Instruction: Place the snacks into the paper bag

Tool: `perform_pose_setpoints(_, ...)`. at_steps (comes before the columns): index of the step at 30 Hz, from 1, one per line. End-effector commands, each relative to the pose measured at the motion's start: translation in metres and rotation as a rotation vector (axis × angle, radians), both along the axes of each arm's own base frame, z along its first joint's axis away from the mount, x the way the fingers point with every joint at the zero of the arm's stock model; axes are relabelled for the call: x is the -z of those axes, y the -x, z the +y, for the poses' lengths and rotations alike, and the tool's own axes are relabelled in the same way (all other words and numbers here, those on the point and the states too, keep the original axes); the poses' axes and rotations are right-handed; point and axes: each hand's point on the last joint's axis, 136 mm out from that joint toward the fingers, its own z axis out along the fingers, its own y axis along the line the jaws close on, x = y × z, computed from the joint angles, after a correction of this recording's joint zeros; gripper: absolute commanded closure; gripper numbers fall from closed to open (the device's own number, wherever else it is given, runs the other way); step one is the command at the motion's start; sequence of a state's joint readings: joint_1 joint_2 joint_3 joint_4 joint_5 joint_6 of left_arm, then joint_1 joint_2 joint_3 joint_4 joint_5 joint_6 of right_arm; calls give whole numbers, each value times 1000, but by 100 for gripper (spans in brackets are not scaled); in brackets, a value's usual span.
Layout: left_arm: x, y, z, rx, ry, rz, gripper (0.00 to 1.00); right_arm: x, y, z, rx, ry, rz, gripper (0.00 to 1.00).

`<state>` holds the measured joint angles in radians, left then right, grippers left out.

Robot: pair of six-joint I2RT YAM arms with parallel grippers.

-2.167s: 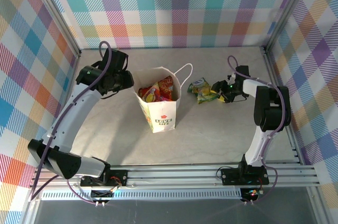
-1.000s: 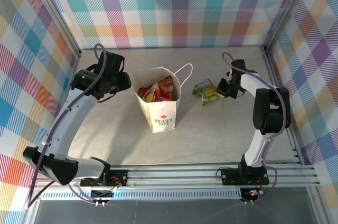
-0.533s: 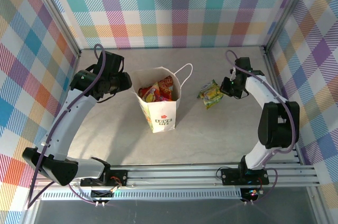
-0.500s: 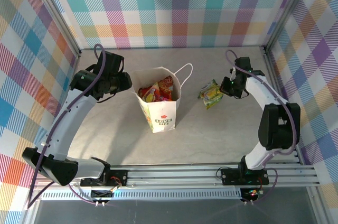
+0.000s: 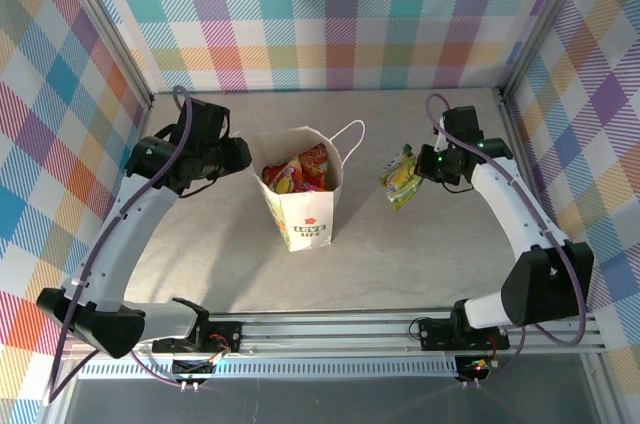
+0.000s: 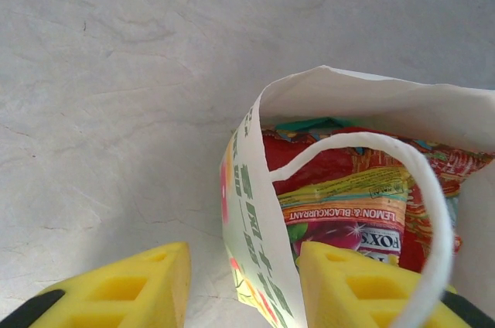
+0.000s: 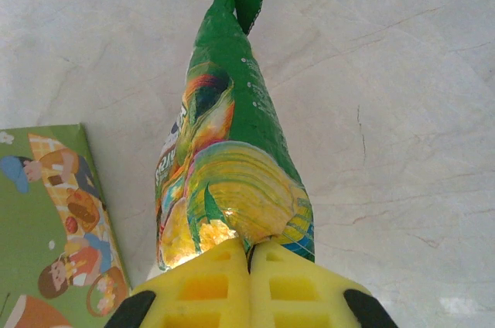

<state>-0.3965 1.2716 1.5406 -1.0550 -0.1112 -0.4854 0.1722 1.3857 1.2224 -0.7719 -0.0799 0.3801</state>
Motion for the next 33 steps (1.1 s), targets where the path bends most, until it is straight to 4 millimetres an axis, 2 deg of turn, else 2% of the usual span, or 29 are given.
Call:
perform_pose_setpoints(1,-8,6,1,12,23,-10,59,-17,12,1,-4,17,-34,100)
perform_pose_setpoints(14,-9,12,2,35,11,-2,57,-95,34,18,-59,90,-228,100)
perform_pose_setpoints(19,-14,13,1,35,19,-12,57,-115,44,14,-63,171,-277,100)
perform_pose_setpoints(24,-15,13,1,35,23,-17,56,-141,53,16,-64,182,-350,100)
perform_pose_setpoints(33,-19,13,1,34,26,-22,55,-186,65,25,-97,203,-468,100)
